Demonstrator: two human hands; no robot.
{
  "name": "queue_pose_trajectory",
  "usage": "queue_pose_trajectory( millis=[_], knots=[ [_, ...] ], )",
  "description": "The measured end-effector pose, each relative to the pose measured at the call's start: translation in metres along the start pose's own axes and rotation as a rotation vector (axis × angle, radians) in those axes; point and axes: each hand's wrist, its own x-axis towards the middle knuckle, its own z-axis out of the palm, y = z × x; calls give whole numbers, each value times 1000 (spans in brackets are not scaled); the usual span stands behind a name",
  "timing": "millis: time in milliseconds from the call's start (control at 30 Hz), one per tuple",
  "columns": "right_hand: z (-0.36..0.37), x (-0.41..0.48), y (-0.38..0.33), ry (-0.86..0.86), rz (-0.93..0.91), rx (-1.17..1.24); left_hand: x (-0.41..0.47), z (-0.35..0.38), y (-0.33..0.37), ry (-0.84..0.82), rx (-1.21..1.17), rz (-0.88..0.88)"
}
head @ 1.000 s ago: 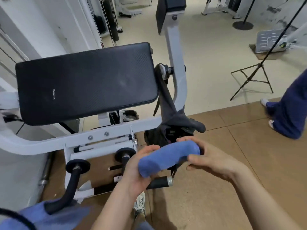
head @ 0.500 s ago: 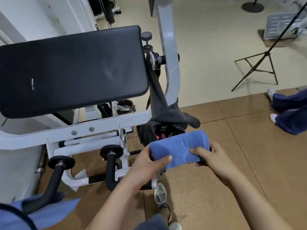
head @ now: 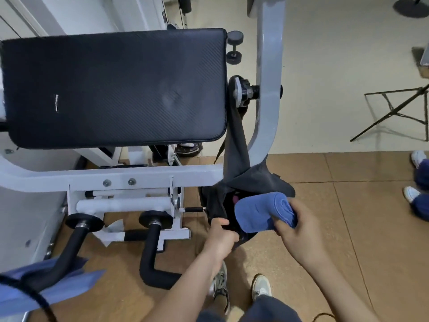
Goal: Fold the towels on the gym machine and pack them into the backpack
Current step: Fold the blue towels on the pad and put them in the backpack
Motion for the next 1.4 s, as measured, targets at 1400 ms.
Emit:
queue_pose_trajectory(
  millis=[1400],
  knots=[
    [20, 54, 16, -834, -132, 11, -51, 6, 80, 348, -270, 148]
  ],
)
